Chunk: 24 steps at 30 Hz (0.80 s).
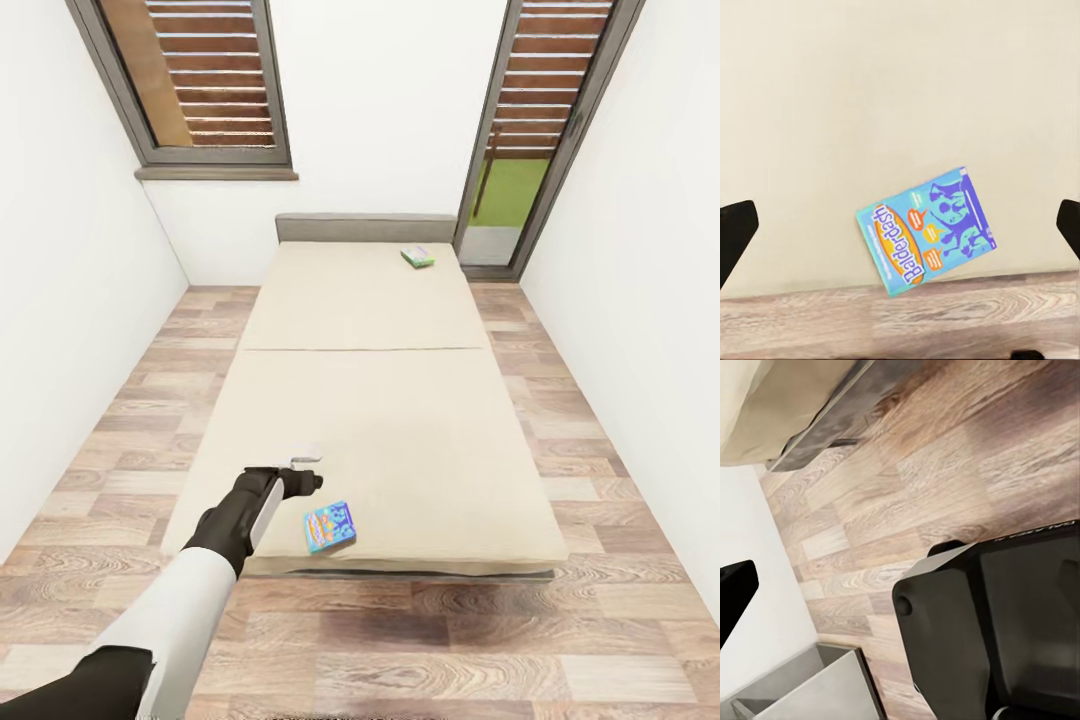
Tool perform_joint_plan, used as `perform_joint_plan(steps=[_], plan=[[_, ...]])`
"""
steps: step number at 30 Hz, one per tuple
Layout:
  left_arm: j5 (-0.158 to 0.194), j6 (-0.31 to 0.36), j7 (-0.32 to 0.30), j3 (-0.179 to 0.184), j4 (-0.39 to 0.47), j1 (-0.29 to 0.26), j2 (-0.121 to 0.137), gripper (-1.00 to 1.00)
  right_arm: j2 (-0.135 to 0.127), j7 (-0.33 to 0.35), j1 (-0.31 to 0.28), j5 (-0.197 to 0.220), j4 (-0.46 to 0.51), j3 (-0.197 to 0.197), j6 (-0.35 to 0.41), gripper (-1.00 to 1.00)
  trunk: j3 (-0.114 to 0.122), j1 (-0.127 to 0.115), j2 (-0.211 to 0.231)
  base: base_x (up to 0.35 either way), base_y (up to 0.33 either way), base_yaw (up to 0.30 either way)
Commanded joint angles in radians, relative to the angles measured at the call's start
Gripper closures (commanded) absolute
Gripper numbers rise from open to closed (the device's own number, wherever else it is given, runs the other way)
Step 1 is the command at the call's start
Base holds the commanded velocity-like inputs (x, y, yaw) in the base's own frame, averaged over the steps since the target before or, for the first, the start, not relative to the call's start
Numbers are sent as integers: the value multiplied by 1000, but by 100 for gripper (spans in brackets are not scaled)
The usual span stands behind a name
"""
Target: Put all the toys in the child's room - the three board games (two on the bed and one on the table), the two jigsaw puzzles on the table, and the tennis ball on the table - inside the toy box on the table in the child's room.
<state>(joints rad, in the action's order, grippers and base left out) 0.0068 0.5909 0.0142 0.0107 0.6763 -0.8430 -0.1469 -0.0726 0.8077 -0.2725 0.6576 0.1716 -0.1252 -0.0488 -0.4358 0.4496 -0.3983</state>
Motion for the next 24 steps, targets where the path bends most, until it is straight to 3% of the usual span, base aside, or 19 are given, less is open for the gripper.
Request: perform_joint_plan(steps=[1, 7, 14, 18, 24], plan=[[1, 4, 2, 1, -11, -3, 0, -100, -1, 2, -1, 7, -1, -8, -5, -100, -3, 0, -2, 0, 0, 74], [0, -4, 16, -1, -69, -17, -12, -100, -3, 2, -1, 7, 0, -8, -5, -100, -12, 0, -2, 0, 0, 77], [2, -37, 84, -4, -100, -29, -28, -100, -5, 1, -1, 7, -1, -8, -5, -100, -23, 0, -2, 0, 0, 79], [3, -136, 105, -4, -175, -30, -28, -100, -6, 2, -2, 7, -1, -9, -5, -100, -29, 0, -2, 0, 0, 78], [2, -189, 109, -10, -204, -30, -28, -100, -18, 6, -4, 7, 0, -10, -5, -100, -39, 0, -2, 0, 0, 70]])
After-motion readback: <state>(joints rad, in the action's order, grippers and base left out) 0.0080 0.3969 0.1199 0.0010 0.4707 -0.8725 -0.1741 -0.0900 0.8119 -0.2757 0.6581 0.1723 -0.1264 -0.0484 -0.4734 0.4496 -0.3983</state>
